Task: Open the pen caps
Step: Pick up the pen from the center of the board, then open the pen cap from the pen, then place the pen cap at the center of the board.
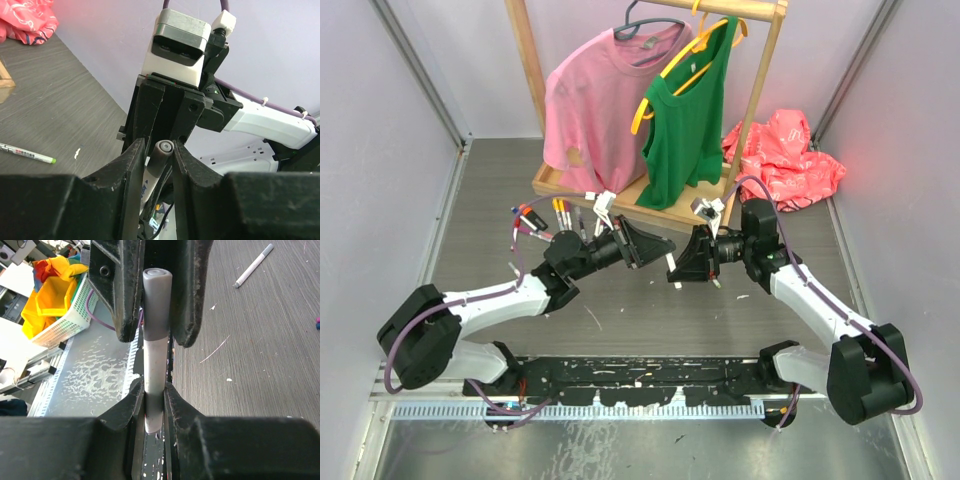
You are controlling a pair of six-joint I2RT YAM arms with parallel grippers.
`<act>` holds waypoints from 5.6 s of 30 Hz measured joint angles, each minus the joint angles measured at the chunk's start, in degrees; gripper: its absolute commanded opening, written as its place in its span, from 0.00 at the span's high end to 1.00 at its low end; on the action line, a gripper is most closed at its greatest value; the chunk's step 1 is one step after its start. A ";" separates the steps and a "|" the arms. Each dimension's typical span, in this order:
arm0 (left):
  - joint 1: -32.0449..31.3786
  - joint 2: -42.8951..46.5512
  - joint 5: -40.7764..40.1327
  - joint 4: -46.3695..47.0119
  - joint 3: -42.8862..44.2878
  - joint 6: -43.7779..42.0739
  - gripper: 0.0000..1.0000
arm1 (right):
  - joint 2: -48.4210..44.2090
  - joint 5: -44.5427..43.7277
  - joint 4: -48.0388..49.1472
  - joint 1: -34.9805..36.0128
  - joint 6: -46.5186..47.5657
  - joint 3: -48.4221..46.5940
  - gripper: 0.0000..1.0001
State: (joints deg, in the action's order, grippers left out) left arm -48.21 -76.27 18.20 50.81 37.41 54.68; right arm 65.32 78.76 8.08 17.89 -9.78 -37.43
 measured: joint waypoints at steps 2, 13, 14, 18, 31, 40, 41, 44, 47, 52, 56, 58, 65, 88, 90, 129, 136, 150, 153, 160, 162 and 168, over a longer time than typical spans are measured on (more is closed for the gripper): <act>0.02 -0.02 0.07 0.02 0.00 0.04 0.90 | 0.09 -0.02 -0.02 0.02 0.04 -0.02 0.99; 0.02 -0.31 -0.59 -0.59 -0.02 -3.37 1.00 | 0.31 -0.26 -1.64 0.02 -0.81 -0.68 0.57; 0.02 -0.31 -0.83 -0.61 -0.02 -3.52 1.00 | 0.31 -0.48 -1.62 0.02 -0.76 -0.72 0.55; 0.02 -0.33 -1.60 -0.59 -0.04 -4.52 1.00 | 0.31 -1.46 -0.81 0.00 -1.38 -0.72 0.52; 0.02 -2.03 -1.77 -0.50 -0.13 -5.22 1.00 | 0.31 -5.18 2.21 -0.17 -5.14 -0.72 0.47; 0.28 -2.64 -1.92 1.51 -0.37 -6.25 1.00 | 0.35 -6.99 3.06 -0.39 -6.69 -0.72 0.94; 0.37 -2.69 -1.99 1.88 -0.37 -6.60 1.00 | 0.50 -6.91 3.10 -0.59 -6.88 -0.72 0.98; 1.60 -2.89 -1.25 2.43 -0.37 -6.93 1.00 | 1.36 -7.48 4.33 -0.70 -7.15 -0.76 0.99; 4.63 -2.91 1.16 3.13 -0.37 -7.10 1.00 | 2.89 -9.49 6.54 -0.35 -7.74 -1.60 0.99; 15.54 -2.80 -4.98 9.03 2.16 -7.04 1.00 | 3.78 -7.32 5.53 -0.37 -8.20 -1.44 0.99; 19.71 -1.60 -9.05 10.51 4.61 -6.97 1.00 | 4.17 -7.02 2.36 -0.31 -5.46 -1.66 0.99; 19.71 0.28 -9.31 10.01 4.61 -6.99 1.00 | 4.20 -8.87 -3.93 -0.28 -0.22 -3.19 0.99; 19.82 12.00 -9.40 7.04 -4.76 -6.27 1.00 | 1.92 -27.26 -24.30 -3.28 22.88 -10.64 0.97; 12.72 1.99 -13.97 -20.72 -10.88 -1.95 1.00 | 16.72 -62.27 -38.32 -8.37 38.93 -9.97 0.91; 12.70 -0.72 -15.39 -22.38 -9.44 -1.70 1.00 | 18.08 -62.25 -38.77 -8.37 38.73 -10.27 0.91; 4.70 -31.06 -36.24 -59.84 29.14 -1.55 0.92 | 25.94 -62.45 -37.64 -7.34 33.81 -13.81 0.86; 4.70 -34.42 -37.00 -61.88 32.46 -2.14 0.87 | 25.94 -62.66 -37.64 -7.32 33.81 -13.81 0.85; 4.66 -35.50 -36.98 -62.71 33.62 -2.86 0.75 | 26.25 -62.66 -37.64 -6.95 33.77 -13.92 0.76; 4.66 -35.60 -36.96 -62.69 33.75 -2.89 0.74 | 26.25 -62.66 -37.62 -6.84 33.79 -14.03 0.74; 4.66 -35.58 -36.33 -62.69 33.81 -2.99 0.73 | 26.25 -62.69 -37.64 -6.80 33.79 -14.23 0.69; 4.66 -35.54 -35.95 -62.69 33.81 -2.99 0.73 | 26.25 -62.69 -37.64 -6.80 33.77 -14.25 0.69; 4.31 -33.24 -34.49 -62.73 32.74 -3.02 0.71 | 26.25 -62.69 -37.66 -6.80 33.79 -14.58 0.67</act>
State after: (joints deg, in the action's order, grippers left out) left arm -43.90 -109.51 -16.29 -11.92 70.15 51.66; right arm 91.57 16.08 -29.58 11.09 24.01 -52.01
